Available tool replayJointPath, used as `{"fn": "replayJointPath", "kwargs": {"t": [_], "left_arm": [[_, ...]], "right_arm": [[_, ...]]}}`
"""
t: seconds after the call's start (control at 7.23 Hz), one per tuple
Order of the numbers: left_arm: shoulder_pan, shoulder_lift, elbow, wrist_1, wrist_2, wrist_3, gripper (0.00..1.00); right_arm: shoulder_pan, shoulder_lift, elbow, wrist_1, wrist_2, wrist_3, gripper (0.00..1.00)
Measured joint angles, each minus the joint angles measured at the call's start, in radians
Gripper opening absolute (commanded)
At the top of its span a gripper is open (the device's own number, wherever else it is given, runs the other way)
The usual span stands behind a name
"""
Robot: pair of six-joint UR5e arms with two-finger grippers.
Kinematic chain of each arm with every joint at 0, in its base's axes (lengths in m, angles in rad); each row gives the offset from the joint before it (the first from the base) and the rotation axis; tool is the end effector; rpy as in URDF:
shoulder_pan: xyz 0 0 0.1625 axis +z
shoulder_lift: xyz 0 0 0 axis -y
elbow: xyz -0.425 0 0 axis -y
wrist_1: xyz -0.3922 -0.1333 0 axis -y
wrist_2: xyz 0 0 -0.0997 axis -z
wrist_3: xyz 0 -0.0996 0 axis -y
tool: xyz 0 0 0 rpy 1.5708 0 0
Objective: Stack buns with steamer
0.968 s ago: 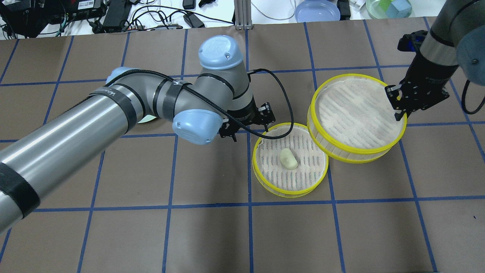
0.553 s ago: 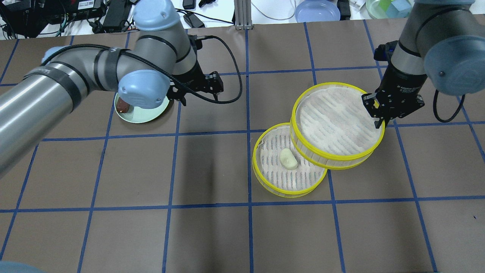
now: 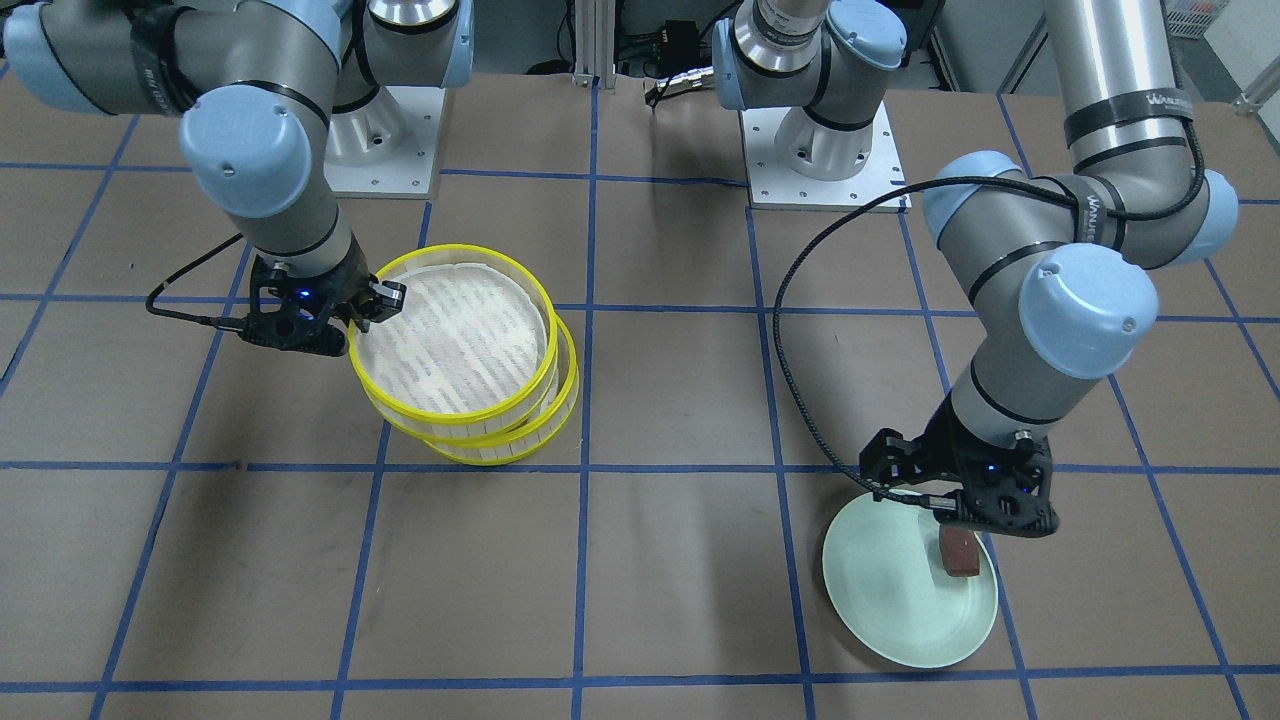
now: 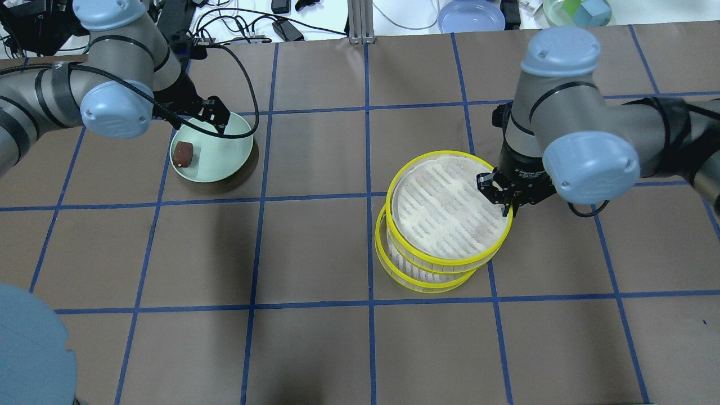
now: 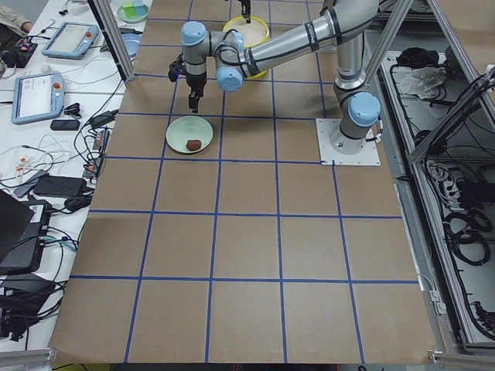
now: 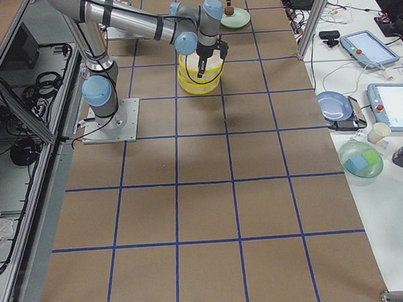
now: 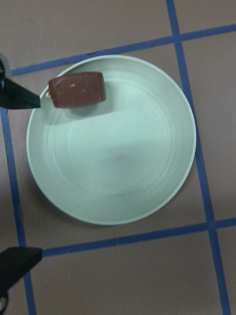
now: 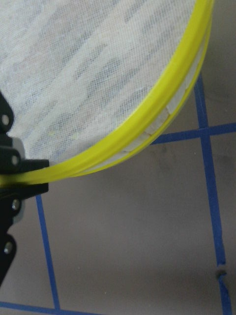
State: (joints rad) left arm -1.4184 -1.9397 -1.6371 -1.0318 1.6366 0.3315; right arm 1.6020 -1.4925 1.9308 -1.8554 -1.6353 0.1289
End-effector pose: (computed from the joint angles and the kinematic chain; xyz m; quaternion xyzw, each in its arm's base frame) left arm -0.0314 -0.6304 0.3050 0.0876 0.9943 -0.0425 0.0443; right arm 0.1415 -0.4675 0.3063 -0.0462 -0.9955 -0.0739 0.0382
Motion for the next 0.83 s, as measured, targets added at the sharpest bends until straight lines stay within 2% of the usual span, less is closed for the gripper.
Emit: {"fn": "replayJointPath", "kwargs": {"t": [0.28,0.41,0.55,0.69,0.83], "left_arm": [[0.024,-0.060,-0.005,0.058,0.091,0.046,0.91],[0.026,-0.091,-0.005,0.093,0.105,0.050,0.76],[0.026,-0.121,-0.005,0.123,0.110,0.051,0.52],[0.027,-0.145,-0.004,0.138,0.112,0.051,0.14],[0.028,-0.163,-0.003,0.143,0.116,0.055,0.00]], "right_arm": [[0.021,0.016,0.028,-0.063,0.009,-0.028,0.00],[0.024,0.020,0.031,-0.072,0.010,-0.035,0.00],[0.025,0.022,0.033,-0.074,0.007,-0.043,0.00],[0.026,0.024,0.034,-0.074,0.000,-0.056,0.00],[0.026,0.029,0.035,-0.074,-0.003,-0.063,0.00]]}}
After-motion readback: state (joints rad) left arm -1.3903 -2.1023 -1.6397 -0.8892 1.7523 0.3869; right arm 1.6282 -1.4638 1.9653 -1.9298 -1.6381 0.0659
